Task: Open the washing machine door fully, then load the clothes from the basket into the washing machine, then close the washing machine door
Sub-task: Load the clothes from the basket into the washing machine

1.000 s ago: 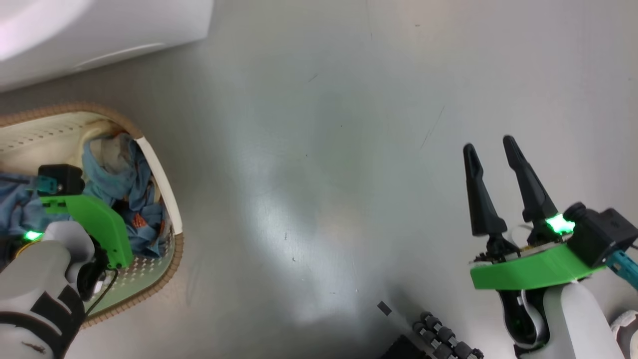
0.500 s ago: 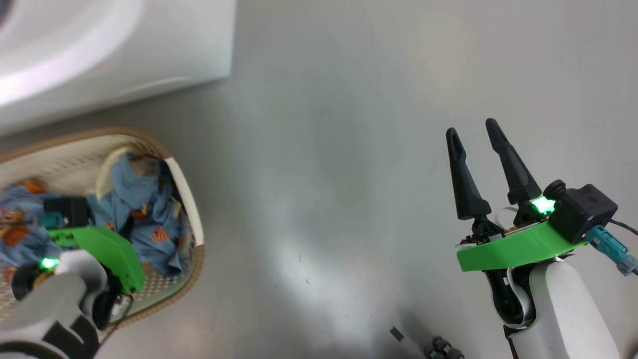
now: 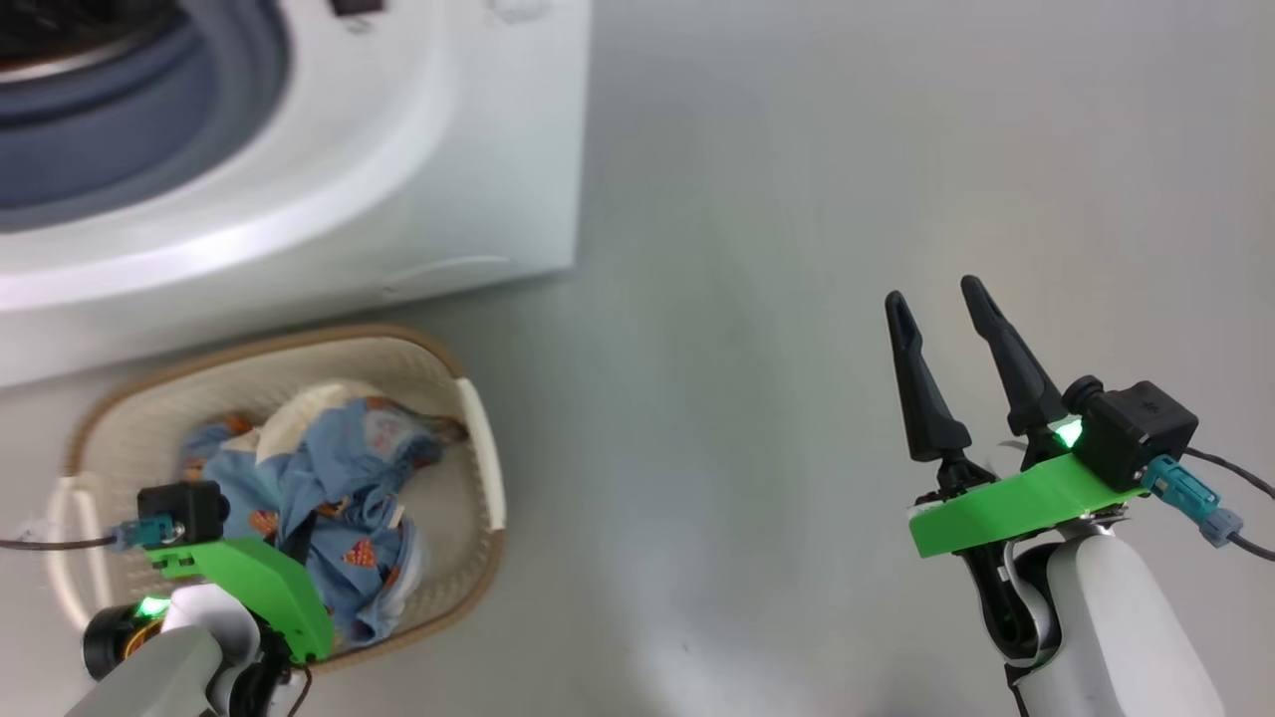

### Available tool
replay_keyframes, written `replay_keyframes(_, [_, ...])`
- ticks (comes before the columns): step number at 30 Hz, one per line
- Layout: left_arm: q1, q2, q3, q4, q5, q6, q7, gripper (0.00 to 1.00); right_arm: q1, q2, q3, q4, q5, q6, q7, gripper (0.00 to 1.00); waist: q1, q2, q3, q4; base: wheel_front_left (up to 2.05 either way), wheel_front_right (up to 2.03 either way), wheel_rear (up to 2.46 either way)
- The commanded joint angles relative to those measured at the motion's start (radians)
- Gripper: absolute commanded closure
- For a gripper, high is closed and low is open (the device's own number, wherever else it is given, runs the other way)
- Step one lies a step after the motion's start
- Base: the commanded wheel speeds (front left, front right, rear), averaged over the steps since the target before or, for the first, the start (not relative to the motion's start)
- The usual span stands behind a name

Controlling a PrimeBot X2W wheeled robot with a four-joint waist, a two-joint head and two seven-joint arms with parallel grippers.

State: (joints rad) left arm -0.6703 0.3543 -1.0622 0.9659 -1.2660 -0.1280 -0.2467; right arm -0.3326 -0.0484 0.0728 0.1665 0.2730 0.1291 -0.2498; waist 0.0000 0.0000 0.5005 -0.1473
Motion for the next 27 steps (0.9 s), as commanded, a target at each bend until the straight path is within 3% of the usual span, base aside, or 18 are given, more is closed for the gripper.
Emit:
replay_keyframes(1, [0.019, 0.032, 0.057, -0.018, 0.03, -0.003, -0.014, 1.0, 0.021, -0.002, 0.017, -0.013, -0.017, 0.002, -0.012, 0.0, 0.0, 0.0, -0.099, 0.085, 0.0, 0.0, 0.0])
replay_keyframes(14, [0.238, 0.0, 0.441, -0.18, 0.324, 0.001, -0.015, 1.0, 0.057, -0.002, 0.022, 0.045, -0.023, 0.002, -0.007, 0.0, 0.0, 0.0, -0.265, 0.167, 0.0, 0.0, 0.0])
replay_keyframes(27, [0.474, -0.089, 0.758, -0.396, 0.572, 0.008, -0.015, 1.0, 0.132, -0.002, 0.013, 0.065, -0.009, 0.002, 0.008, 0.0, 0.0, 0.0, -0.404, 0.193, 0.0, 0.0, 0.0])
